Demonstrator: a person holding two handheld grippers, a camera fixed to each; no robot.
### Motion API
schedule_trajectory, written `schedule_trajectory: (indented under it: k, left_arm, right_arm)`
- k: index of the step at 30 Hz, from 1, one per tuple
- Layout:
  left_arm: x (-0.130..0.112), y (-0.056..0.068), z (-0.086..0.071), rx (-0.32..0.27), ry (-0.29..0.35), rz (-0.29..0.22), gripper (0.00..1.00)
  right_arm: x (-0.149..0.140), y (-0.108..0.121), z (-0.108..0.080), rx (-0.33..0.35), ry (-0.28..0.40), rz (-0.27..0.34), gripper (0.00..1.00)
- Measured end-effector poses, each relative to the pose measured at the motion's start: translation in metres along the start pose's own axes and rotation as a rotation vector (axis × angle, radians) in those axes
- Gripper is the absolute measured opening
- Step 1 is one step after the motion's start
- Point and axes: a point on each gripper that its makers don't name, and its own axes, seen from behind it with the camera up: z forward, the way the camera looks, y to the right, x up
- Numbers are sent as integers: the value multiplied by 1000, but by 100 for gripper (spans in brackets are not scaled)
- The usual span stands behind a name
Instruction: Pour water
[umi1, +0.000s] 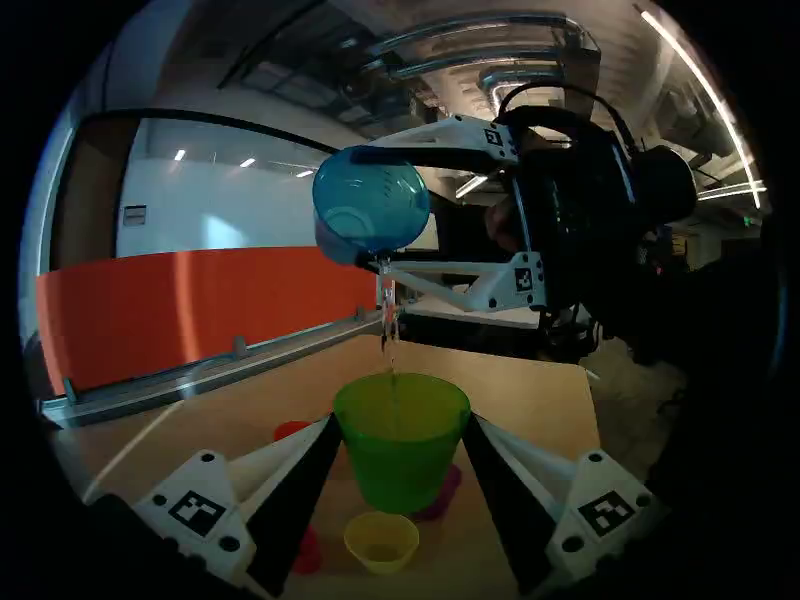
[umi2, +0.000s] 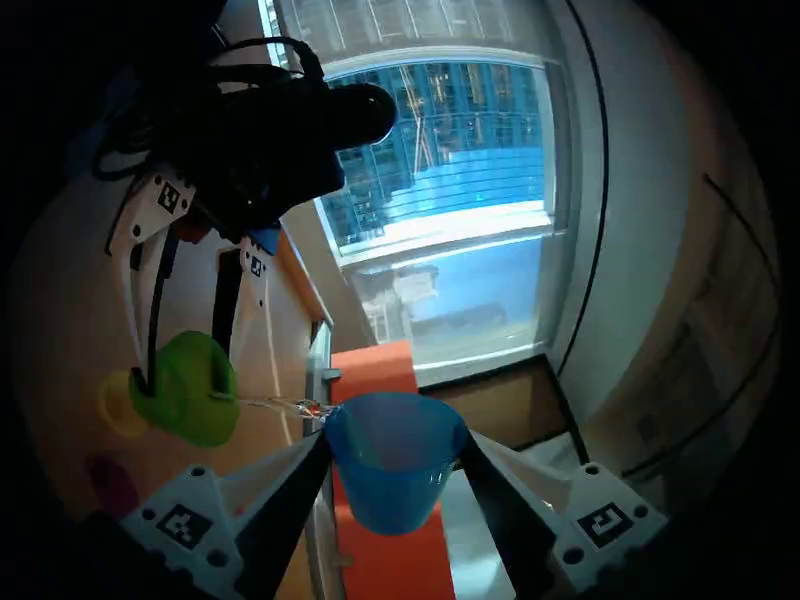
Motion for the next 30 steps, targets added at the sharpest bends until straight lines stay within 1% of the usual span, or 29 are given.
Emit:
schedule_trajectory:
  k: [14,23,30]
  left_arm:
    - [3,1,2,-2,8,-1,86]
    - [1,2,3,-1,6,0,86]
    - [4,1,2,-2,11,2,86]
  right_arm:
    - [7,11,-2,-20,3,-82,91]
    - [14,15,-1,-30,15,-110,91]
    - [15,17,1,-33,12,-144,91]
